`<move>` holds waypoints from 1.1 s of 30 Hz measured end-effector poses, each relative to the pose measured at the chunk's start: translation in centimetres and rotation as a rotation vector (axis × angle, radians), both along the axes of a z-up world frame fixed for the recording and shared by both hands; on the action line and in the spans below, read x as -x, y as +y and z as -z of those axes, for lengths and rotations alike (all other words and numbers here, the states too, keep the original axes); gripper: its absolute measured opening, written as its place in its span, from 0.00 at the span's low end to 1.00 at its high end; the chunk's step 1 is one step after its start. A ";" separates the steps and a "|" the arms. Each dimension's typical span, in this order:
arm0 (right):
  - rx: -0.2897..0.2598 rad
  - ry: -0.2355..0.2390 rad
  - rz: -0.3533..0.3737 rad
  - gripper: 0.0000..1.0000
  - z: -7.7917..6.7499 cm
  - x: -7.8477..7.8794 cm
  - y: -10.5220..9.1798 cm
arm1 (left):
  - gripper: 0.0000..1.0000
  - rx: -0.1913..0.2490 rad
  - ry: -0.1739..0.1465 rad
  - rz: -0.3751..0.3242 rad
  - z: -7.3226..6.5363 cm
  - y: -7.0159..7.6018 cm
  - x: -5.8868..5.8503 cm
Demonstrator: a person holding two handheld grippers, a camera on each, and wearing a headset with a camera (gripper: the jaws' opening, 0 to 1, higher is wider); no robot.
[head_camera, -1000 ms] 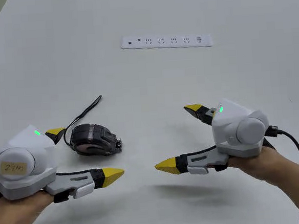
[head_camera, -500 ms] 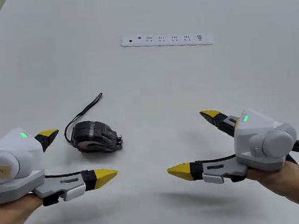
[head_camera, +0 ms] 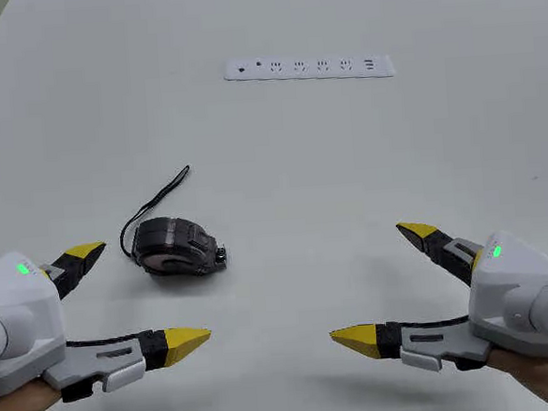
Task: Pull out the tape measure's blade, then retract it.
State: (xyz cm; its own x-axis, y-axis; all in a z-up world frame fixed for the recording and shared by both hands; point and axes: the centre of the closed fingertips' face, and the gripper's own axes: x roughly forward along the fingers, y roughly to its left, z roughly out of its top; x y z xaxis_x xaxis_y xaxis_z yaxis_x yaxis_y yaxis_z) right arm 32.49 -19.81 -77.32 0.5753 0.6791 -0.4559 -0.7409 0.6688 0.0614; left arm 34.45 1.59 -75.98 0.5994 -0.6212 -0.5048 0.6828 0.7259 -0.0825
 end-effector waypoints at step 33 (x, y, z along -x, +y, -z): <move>-0.049 0.007 0.057 1.00 -1.2 2.4 -0.7 | 1.00 0.036 -0.045 -0.001 -1.3 0.8 1.9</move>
